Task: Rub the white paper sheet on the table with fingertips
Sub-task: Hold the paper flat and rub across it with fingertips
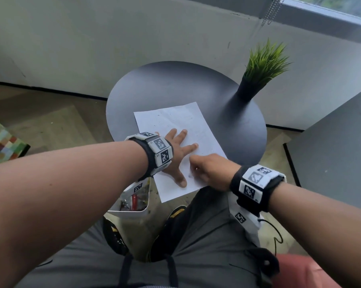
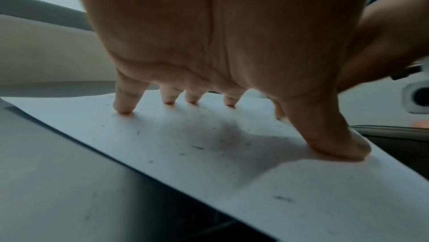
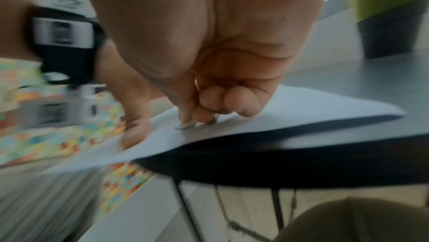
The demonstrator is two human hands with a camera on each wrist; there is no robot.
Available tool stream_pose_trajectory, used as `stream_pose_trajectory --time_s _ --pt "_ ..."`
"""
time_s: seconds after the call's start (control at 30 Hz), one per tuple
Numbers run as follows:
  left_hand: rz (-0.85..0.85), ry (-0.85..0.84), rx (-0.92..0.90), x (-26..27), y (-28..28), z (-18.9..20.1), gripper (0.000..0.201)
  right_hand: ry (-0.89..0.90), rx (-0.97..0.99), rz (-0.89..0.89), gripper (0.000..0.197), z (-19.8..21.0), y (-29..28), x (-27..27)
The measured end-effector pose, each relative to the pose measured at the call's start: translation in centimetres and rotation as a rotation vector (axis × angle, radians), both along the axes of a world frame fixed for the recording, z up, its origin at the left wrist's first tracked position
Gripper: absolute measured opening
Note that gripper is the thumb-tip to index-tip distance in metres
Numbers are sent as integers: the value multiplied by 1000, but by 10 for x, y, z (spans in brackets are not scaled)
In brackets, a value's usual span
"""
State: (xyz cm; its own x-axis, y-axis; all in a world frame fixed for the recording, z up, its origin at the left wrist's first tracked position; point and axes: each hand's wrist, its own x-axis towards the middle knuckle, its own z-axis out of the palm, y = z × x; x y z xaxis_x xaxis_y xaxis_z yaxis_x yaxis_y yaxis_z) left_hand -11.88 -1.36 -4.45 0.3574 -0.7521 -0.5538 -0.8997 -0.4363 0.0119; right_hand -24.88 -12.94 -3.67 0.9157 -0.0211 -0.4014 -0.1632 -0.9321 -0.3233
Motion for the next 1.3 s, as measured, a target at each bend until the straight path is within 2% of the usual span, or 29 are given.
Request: stream_pose_trajectory --time_s 0.1,0.13,0.27,0.3,0.47,0.53,0.63,0.67,0.8,0.87,0.97,1.03,1.13,1.3 --pt "4 1 5 0 0 1 130 -98 -94 -316 8 1 -25 15" --pt "5 4 6 1 0 2 131 -116 -105 -344 9 -1 -24 15" --pt "-2 13 1 2 2 0 130 -31 -28 -17 12 -1 12 1" --pt "-3 15 0 2 3 -1 130 -5 -21 12 11 1 10 0" --pt "4 17 -1 4 3 -3 130 -106 -108 -306 11 -1 -21 16" --pt "6 19 -3 4 3 -3 129 -96 -68 -206 18 -2 -1 11" --pt "-6 3 2 3 3 -3 130 -41 12 31 11 -4 23 -5" --pt "-7 3 3 3 3 -3 130 -46 -7 19 12 -2 17 -3" --pt "-2 12 7 3 4 -1 128 -101 -118 -283 11 0 -24 6" --pt "-2 13 13 2 2 0 128 -93 -119 -188 9 0 -12 0" --pt "-16 8 32 1 1 4 127 -27 -36 57 6 -1 16 -17" --pt "-24 4 38 0 1 7 125 -39 -66 3 8 -2 1 -13" --pt "-20 13 46 1 0 8 125 -71 -89 -236 14 0 -29 -7" --pt "16 16 11 1 -2 7 122 -94 -165 -225 12 -3 -25 -9"
